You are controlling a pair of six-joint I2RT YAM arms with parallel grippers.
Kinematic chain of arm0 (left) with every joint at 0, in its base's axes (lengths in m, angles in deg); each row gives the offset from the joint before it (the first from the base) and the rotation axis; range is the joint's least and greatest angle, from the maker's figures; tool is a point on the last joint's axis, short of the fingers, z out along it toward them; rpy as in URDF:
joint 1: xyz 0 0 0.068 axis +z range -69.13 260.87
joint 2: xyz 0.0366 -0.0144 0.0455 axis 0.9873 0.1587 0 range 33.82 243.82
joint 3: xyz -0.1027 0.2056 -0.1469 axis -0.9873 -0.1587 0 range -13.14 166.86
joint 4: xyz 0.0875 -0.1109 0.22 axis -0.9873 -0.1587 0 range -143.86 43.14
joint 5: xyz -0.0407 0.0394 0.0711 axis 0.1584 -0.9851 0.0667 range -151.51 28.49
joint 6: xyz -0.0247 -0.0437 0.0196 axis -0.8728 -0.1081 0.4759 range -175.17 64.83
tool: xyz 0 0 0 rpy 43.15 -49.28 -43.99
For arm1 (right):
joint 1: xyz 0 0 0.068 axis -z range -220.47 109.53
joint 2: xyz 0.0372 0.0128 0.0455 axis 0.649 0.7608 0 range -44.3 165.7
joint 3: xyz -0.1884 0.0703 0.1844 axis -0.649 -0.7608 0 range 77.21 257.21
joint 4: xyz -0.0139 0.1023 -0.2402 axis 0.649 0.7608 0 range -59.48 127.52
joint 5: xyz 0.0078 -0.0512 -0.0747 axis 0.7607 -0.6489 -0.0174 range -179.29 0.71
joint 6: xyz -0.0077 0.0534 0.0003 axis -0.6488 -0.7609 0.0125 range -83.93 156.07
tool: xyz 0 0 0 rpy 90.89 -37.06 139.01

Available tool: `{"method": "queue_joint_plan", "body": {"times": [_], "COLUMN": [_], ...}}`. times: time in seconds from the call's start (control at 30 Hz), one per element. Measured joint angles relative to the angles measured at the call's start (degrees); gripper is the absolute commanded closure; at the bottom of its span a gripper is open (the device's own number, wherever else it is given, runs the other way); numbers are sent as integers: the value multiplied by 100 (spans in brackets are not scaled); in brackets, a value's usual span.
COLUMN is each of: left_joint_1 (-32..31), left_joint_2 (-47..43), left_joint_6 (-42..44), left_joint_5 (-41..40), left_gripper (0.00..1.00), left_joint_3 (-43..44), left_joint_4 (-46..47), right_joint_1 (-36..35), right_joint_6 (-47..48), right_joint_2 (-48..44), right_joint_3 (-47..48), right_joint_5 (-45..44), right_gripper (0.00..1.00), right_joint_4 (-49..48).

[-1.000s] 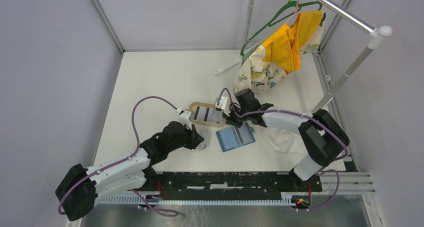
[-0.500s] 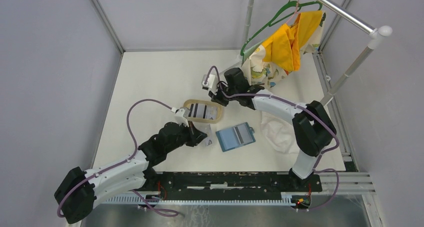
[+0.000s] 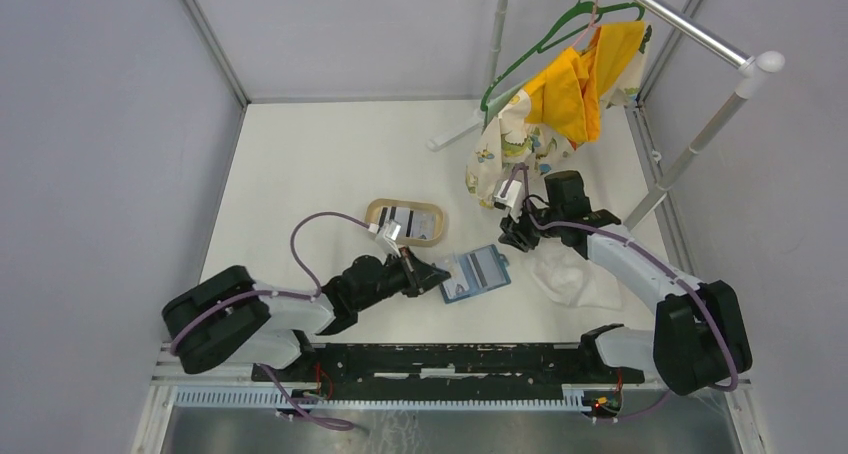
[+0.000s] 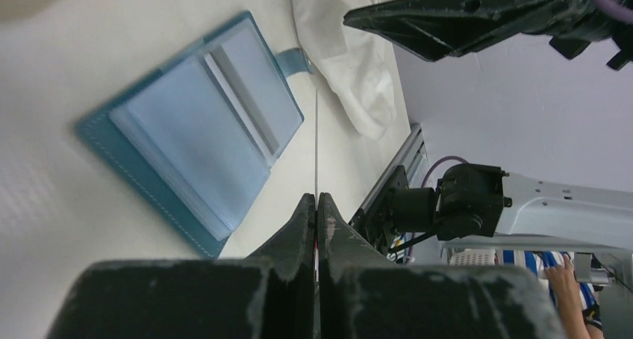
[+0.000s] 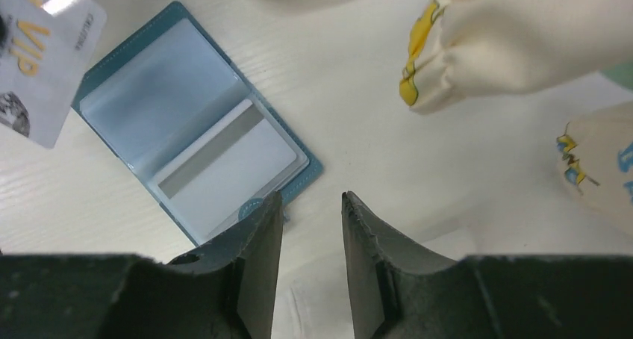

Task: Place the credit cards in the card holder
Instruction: Insert the credit card into the card holder.

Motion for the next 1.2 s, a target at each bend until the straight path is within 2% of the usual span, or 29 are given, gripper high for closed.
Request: {"method": "queue_joint_plan", "body": {"times": [0.2, 0.3, 0.43, 0.9, 1.2], "left_joint_1": [-391, -389, -389, -389, -387], "left_joint_2": [1714, 2319, 2636, 2621, 2411], "left_joint_6": [-380, -579, -809, -1086, -1082], "left_joint_5": [-157, -170, -219, -616, -625], "left_gripper": [98, 98, 98, 98, 98], "left_joint_3": [328, 382, 485, 573, 1071], "left_joint_4": [1390, 1908, 2164, 1569, 660], "right_joint_1": [299, 326, 328, 326, 328], "right_joint_6": [57, 96, 127, 136, 234], "right_joint_2": [365, 542, 866, 1132, 1167], "right_joint_3": [-22, -22, -22, -20, -20], "right_joint_5": [221, 219, 223, 149, 122], "right_gripper": [41, 39, 36, 36, 36], "right_joint_4": [208, 278, 356, 433, 466]}}
